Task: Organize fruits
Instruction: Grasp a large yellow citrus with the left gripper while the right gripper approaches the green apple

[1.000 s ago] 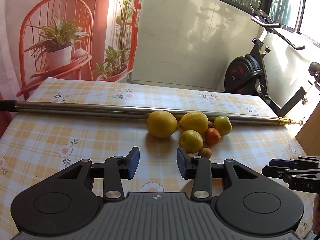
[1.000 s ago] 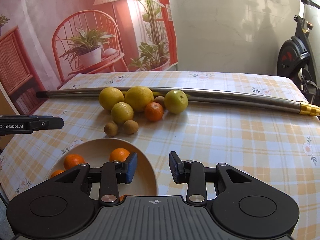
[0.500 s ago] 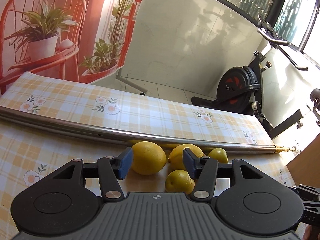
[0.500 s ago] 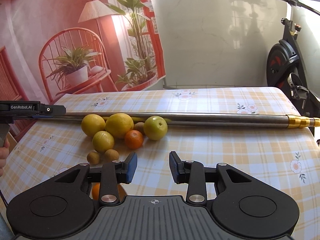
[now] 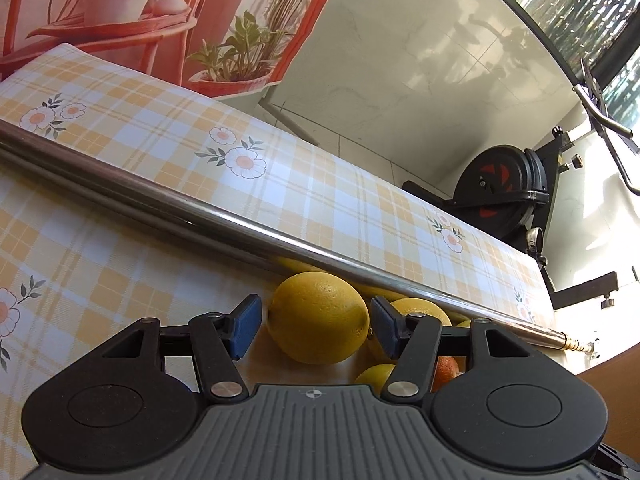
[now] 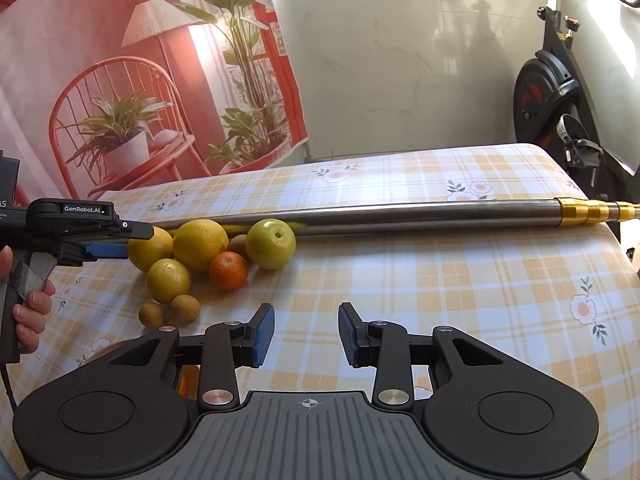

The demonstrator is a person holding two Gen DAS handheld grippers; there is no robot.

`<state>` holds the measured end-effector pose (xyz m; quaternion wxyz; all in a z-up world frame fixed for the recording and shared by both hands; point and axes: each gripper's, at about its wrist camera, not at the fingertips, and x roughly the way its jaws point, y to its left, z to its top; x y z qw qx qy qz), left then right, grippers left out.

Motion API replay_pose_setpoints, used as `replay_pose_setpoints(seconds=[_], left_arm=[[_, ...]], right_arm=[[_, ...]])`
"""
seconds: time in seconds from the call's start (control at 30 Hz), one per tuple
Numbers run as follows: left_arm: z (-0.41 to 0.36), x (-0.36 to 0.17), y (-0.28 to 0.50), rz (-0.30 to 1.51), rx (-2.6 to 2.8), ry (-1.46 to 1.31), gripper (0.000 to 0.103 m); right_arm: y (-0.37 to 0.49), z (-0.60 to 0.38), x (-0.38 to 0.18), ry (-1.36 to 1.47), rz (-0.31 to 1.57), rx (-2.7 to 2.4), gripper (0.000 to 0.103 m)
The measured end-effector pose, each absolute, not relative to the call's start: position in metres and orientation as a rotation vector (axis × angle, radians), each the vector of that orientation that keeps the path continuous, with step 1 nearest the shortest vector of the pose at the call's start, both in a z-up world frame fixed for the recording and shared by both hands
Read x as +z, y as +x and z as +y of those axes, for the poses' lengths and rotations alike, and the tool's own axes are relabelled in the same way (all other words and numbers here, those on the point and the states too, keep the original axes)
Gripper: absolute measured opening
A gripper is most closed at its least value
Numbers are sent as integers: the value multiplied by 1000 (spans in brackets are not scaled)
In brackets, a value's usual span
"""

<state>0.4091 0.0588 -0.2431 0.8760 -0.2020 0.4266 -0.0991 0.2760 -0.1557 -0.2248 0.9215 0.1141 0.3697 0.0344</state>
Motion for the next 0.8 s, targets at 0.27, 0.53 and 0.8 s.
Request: replay_pose_setpoints(seconds=[0.27,0.53,0.8], left_arm=[[55,-256,414,907,-225,-460,62],[54,-251,402,878,-248,-365,62],[66,-221,368,802,-271,-274,62]], right_arm=[[280,-156,-229,236,768,64,33],[283,-158,-231,235,777,64,33],[303,-155,-229,196,774,101,34]])
